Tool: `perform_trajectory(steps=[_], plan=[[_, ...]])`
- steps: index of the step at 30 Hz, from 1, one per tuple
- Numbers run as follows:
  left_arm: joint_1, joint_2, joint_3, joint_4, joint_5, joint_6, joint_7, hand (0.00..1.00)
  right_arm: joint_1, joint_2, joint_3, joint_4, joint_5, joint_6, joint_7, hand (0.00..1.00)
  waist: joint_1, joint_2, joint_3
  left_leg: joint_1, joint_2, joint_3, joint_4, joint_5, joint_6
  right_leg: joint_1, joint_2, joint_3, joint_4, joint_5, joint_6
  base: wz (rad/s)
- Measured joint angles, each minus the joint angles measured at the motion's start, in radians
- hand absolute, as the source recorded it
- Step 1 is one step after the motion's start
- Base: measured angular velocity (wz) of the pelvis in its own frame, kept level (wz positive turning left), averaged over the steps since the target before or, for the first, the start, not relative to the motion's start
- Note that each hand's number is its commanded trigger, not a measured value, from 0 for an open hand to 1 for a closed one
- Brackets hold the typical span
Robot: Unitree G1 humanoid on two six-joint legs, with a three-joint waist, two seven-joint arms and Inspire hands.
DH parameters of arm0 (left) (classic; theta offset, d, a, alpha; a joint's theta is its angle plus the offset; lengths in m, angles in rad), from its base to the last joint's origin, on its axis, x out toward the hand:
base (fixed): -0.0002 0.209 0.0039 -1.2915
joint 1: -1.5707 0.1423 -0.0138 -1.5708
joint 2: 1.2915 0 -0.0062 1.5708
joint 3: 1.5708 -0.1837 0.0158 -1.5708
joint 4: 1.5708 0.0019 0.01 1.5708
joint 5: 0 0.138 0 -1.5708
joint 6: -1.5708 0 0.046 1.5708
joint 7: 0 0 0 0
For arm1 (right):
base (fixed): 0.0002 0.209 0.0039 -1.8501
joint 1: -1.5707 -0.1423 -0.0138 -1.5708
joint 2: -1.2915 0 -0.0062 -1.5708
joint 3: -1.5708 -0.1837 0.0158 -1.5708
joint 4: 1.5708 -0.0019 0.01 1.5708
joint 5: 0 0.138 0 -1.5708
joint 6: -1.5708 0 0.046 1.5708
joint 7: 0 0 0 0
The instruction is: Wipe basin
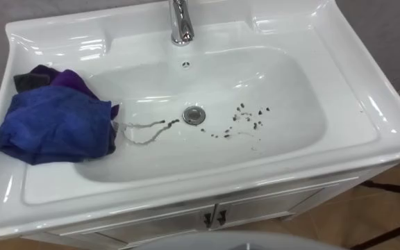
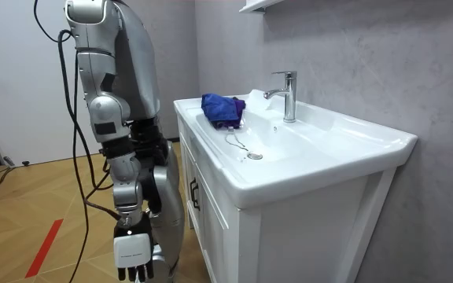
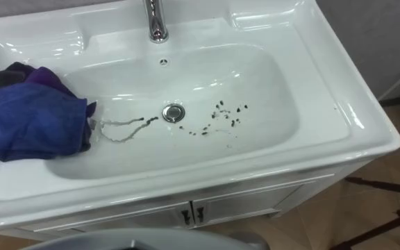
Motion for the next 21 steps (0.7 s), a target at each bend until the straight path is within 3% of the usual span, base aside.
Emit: perform_trajectory(steps=[21], plan=[[0.0,0.0,0.0,-0.001,0.0,-0.002,0.0,0.0,-0.018,-0.001,0.0,0.0,-0.005,-0.001,0.021,0.0,0.002,0.005,0.0001,0.004,0.0,-0.001,-0.001,0.0,0.0,0.004,0.0,0.0,-0.001,0.0,0.0,0.0]])
